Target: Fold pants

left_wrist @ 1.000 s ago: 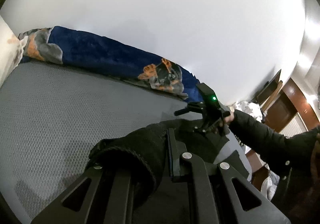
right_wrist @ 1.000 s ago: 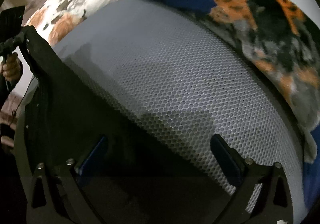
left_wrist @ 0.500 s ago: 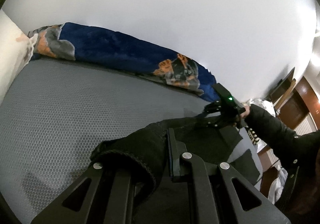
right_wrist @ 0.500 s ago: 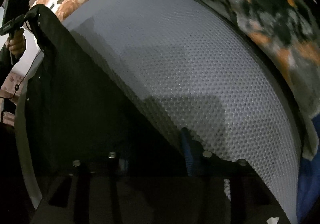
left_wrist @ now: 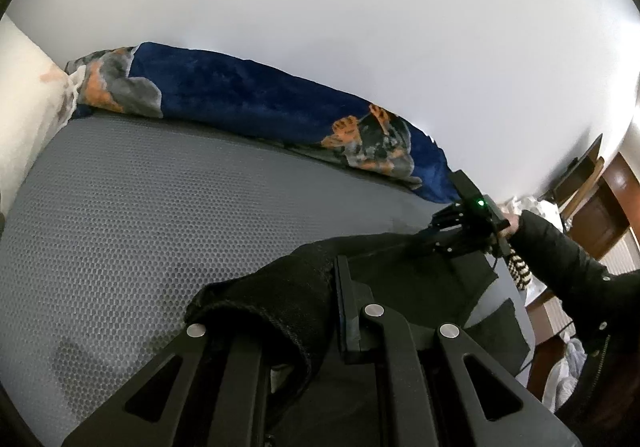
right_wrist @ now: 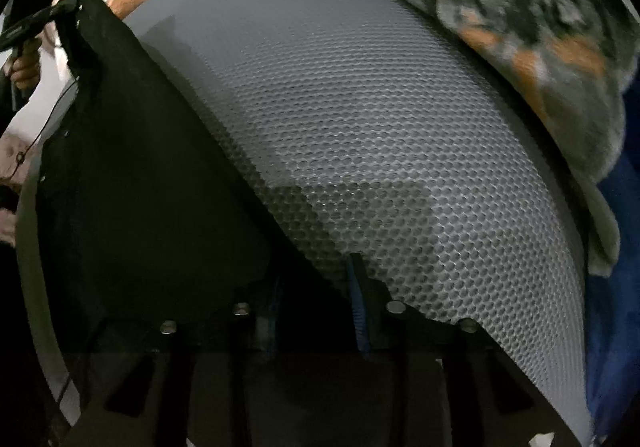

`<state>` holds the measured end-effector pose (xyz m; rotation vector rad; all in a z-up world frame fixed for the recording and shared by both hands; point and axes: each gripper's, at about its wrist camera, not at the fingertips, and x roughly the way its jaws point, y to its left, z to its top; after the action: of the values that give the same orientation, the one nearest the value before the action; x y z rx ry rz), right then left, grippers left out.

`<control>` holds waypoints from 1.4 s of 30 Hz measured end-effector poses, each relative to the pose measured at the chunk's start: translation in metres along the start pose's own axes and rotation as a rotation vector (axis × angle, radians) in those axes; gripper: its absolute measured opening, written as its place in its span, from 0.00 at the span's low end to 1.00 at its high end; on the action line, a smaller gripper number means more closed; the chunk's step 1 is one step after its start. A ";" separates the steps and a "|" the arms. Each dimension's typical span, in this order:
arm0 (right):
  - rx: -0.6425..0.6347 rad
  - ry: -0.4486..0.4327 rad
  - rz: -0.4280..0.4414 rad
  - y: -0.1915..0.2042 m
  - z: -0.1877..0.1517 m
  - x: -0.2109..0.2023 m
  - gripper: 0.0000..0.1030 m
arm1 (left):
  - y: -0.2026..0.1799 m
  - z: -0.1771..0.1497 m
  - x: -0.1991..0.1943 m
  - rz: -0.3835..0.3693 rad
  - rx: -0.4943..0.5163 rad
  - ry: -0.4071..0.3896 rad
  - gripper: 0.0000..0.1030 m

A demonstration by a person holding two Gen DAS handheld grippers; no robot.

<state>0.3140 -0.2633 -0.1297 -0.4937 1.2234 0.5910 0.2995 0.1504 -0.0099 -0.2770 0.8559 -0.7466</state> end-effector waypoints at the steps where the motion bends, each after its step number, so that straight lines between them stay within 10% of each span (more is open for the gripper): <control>1: 0.004 -0.005 -0.017 0.001 -0.001 -0.001 0.15 | 0.001 0.000 0.001 0.003 0.000 0.001 0.10; 15: 0.115 -0.155 -0.471 0.080 -0.030 -0.045 0.07 | 0.006 -0.008 -0.003 0.025 0.026 0.012 0.10; 27: 0.198 -0.198 -0.505 0.193 -0.099 -0.095 0.07 | -0.028 -0.081 -0.062 -0.051 0.136 0.076 0.14; 42: 0.375 -0.160 -0.333 0.273 -0.187 -0.041 0.06 | -0.025 -0.200 -0.073 0.003 0.148 0.297 0.16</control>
<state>-0.0095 -0.1845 -0.1514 -0.3152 1.0393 0.1093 0.1033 0.1964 -0.0829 -0.0322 1.0746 -0.8561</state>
